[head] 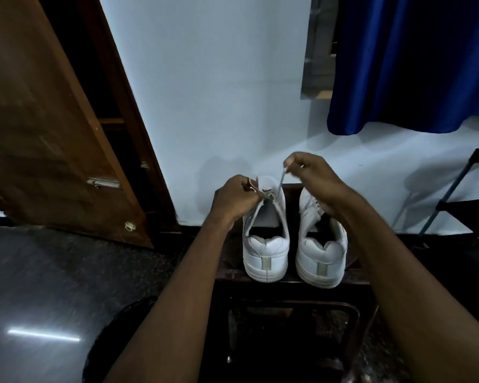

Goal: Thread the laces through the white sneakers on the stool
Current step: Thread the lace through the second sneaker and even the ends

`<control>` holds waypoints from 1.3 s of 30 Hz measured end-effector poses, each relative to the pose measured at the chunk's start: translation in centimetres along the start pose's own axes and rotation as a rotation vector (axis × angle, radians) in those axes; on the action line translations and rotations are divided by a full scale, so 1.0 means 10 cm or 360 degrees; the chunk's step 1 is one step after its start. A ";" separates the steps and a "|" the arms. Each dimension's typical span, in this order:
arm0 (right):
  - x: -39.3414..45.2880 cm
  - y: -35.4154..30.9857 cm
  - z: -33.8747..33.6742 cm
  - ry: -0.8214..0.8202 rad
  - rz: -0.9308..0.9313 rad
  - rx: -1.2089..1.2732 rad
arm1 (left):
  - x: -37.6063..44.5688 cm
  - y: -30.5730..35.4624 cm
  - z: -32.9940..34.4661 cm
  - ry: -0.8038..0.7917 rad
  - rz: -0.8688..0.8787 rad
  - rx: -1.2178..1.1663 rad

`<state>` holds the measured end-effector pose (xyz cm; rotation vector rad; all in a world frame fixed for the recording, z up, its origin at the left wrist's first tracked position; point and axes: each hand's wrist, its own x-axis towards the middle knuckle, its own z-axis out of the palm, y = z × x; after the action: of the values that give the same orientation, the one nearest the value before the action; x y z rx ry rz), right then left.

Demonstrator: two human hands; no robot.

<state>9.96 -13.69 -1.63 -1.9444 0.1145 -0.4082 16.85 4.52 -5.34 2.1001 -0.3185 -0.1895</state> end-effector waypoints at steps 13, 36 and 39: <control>-0.06 0.04 0.11 -0.0305 -0.0111 -0.1113 | -0.06 0.03 -0.02 0.0033 0.0028 0.0563; -0.02 0.14 0.15 -0.0325 -0.0067 -0.1165 | -0.06 0.01 0.01 0.0105 0.0465 0.0720; -0.04 0.13 0.17 -0.0306 -0.0115 -0.1182 | -0.06 0.02 0.00 0.0097 0.0422 0.0737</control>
<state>10.32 -12.63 -3.49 -2.7149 0.0754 -0.2350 16.24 4.56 -5.15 2.4821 -0.6484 0.1186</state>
